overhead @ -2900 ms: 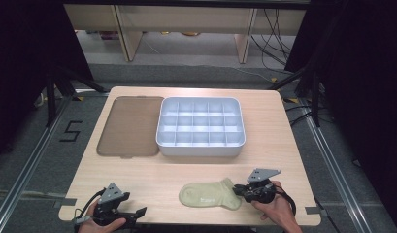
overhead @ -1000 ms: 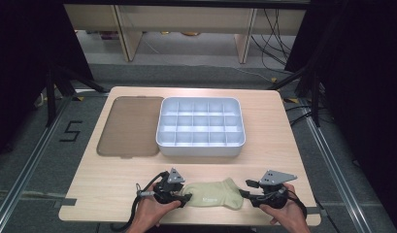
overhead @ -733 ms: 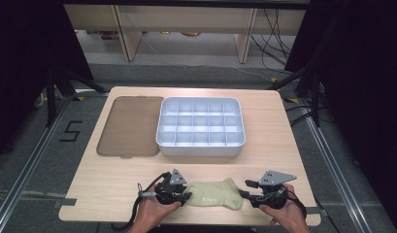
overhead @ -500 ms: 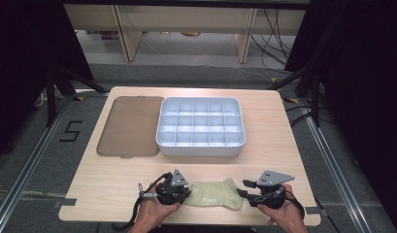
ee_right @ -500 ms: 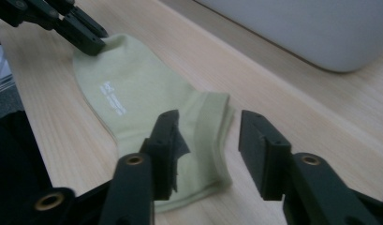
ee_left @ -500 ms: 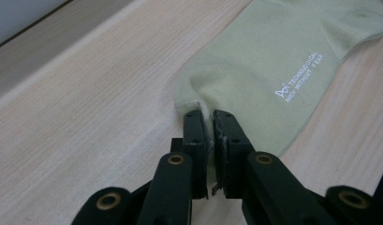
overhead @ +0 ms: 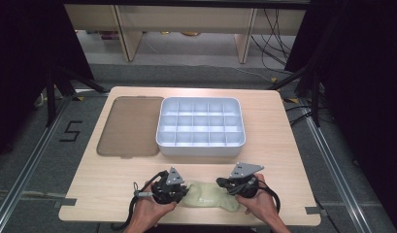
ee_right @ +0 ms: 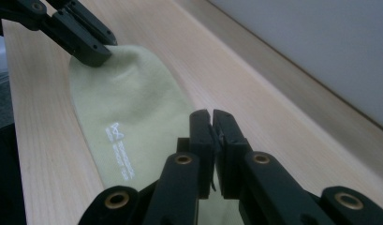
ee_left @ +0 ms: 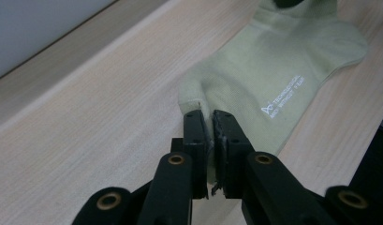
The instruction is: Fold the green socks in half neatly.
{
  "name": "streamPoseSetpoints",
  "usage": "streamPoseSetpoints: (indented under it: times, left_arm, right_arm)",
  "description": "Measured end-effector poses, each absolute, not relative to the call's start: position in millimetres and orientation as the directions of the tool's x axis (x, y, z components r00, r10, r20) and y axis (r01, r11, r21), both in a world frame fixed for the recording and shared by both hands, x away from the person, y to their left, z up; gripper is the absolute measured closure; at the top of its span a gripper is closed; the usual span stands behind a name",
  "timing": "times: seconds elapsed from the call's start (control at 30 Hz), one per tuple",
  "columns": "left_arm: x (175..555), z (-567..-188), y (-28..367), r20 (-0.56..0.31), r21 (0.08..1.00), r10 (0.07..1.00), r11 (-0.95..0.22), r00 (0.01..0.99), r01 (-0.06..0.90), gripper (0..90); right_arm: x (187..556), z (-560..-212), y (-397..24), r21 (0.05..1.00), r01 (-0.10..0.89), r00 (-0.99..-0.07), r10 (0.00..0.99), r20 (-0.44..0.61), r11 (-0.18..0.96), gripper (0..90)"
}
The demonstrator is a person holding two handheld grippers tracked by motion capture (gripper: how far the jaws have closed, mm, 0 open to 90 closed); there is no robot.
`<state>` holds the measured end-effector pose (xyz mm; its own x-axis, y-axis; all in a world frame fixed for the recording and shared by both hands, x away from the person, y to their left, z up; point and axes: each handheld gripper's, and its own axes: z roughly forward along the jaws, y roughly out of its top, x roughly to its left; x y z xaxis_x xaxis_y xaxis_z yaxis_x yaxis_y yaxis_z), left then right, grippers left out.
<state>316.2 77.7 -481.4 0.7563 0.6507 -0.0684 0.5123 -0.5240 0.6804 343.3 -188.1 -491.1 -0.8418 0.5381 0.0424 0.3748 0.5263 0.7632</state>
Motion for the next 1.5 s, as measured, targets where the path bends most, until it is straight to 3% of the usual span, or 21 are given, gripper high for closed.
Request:
streamPoseSetpoints:
  times: [0.53, 1.07, 1.33, 1.5]
  left_arm:
    - [315, -472, 80, -0.099, 0.696, 0.641, -0.502, 0.761, 0.514, 83.8]
    - [323, -461, 86, -0.127, 0.705, 0.638, -0.48, 0.759, 0.522, 83.8]
    - [327, -463, 95, -0.128, 0.693, 0.66, -0.475, 0.741, 0.543, 83.8]
    - [327, -456, 103, -0.109, 0.681, 0.656, -0.498, 0.747, 0.537, 83.8]
  right_arm:
    - [360, -510, -156, 0.7, 0.432, -0.837, 0.543, 0.075, 0.569, 87.3]
    - [364, -507, -144, 0.72, 0.447, -0.829, 0.548, 0.111, 0.53, 84.9]
    - [343, -498, -154, 0.718, 0.42, -0.862, 0.491, 0.124, 0.555, 88.3]
    - [329, -504, -132, 0.698, 0.386, -0.899, 0.416, 0.137, 0.603, 88.9]
